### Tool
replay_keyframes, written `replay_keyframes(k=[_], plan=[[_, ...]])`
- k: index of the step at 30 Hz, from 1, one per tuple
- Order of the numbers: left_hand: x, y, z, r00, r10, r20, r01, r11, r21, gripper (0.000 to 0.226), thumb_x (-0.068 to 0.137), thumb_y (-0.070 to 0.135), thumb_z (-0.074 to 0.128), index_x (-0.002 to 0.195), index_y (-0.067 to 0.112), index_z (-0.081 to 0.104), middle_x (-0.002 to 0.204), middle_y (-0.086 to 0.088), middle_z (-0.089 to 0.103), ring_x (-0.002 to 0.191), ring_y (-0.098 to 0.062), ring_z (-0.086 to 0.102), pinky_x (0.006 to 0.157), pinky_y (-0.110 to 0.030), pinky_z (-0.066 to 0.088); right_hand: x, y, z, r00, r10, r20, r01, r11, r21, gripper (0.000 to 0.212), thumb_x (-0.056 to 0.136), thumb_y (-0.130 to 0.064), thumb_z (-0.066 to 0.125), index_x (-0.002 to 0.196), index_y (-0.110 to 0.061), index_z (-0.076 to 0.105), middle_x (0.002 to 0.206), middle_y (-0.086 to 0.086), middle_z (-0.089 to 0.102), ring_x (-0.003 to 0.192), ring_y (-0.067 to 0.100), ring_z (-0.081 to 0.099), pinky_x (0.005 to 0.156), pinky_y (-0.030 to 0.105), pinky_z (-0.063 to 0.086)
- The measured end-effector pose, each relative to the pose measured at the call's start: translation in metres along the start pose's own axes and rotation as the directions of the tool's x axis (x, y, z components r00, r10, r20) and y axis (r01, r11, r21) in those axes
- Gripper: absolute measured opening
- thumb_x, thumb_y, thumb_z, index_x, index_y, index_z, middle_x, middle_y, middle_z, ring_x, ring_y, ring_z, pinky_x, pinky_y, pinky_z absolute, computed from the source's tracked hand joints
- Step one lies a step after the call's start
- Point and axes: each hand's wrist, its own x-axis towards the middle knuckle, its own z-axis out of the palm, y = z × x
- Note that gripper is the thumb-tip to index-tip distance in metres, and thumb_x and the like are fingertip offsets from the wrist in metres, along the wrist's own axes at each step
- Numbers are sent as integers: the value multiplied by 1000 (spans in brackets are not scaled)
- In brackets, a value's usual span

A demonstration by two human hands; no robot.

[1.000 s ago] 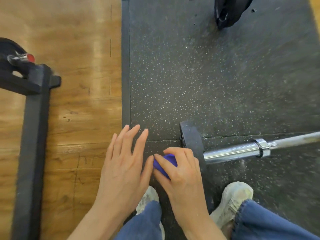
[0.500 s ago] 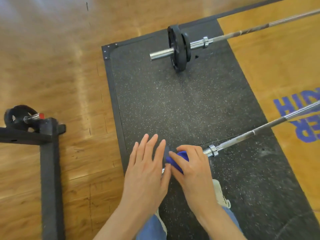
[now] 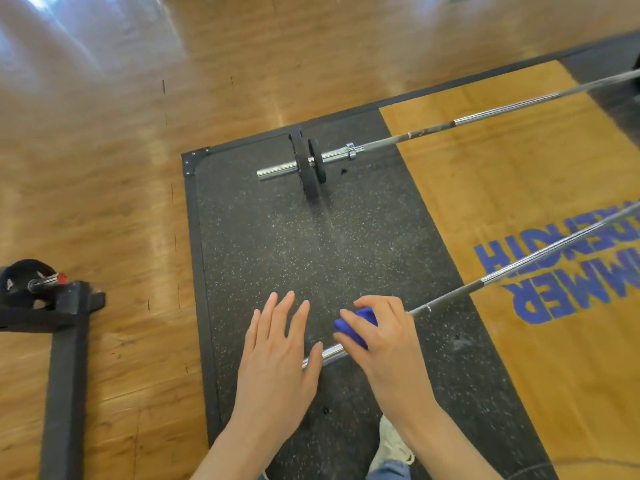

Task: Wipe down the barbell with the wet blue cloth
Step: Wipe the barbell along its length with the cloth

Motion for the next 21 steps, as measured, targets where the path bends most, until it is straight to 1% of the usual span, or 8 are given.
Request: replay_keyframes(k=[2,5,9,12,14,18,21], plan=[[9,22,-7,1000,-24,-7,24,1000,4,63,79,31,82,134,10,62,139,-13,61,134,-38,54,108,-54,33,10,19,-22,1000,-5,1,5,1000,-9,38,66,-20,92,99,-13,75,103,6,66,94,28,65,65,44,56],[21,51,-20,999,-42,-21,42,999,-5,62,79,31,81,134,10,62,139,-14,61,134,-39,54,108,-54,32,24,42,-50,999,-25,-20,24,999,-31,36,66,-21,92,98,-13,76,103,7,67,93,28,65,64,43,55],[38,74,-35,999,-45,-17,45,999,-12,61,81,33,77,135,10,62,140,-14,60,135,-38,53,109,-54,32,47,57,-75,999,-34,-38,32,998,-51,35,70,-22,90,100,-13,76,104,5,66,96,27,62,66,41,53],[57,79,-43,998,-50,-24,49,999,-23,62,81,31,80,136,9,61,141,-14,59,136,-37,51,110,-52,31,65,60,-84,998,-35,-46,32,998,-49,36,70,-22,90,102,-13,76,105,5,65,99,24,58,67,40,52],[73,78,-47,998,-47,-39,46,999,-23,63,79,30,83,134,8,62,139,-14,60,134,-39,53,109,-53,31,80,62,-86,998,-35,-46,33,999,-37,38,70,-22,90,104,-13,75,106,5,65,99,25,58,67,40,53],[108,73,-55,997,-59,-41,58,998,-26,62,80,30,82,134,8,62,139,-14,60,134,-39,53,108,-54,29,115,66,-88,999,-28,-39,27,999,-40,37,71,-22,90,104,-12,75,105,5,65,97,27,61,67,42,54],[134,68,-61,997,-62,-42,61,998,-33,63,76,31,85,131,9,65,135,-14,63,131,-39,57,106,-54,32,141,70,-87,998,-13,-53,12,1000,-25,38,70,-21,90,104,-13,75,105,4,64,97,24,60,67,41,55]])
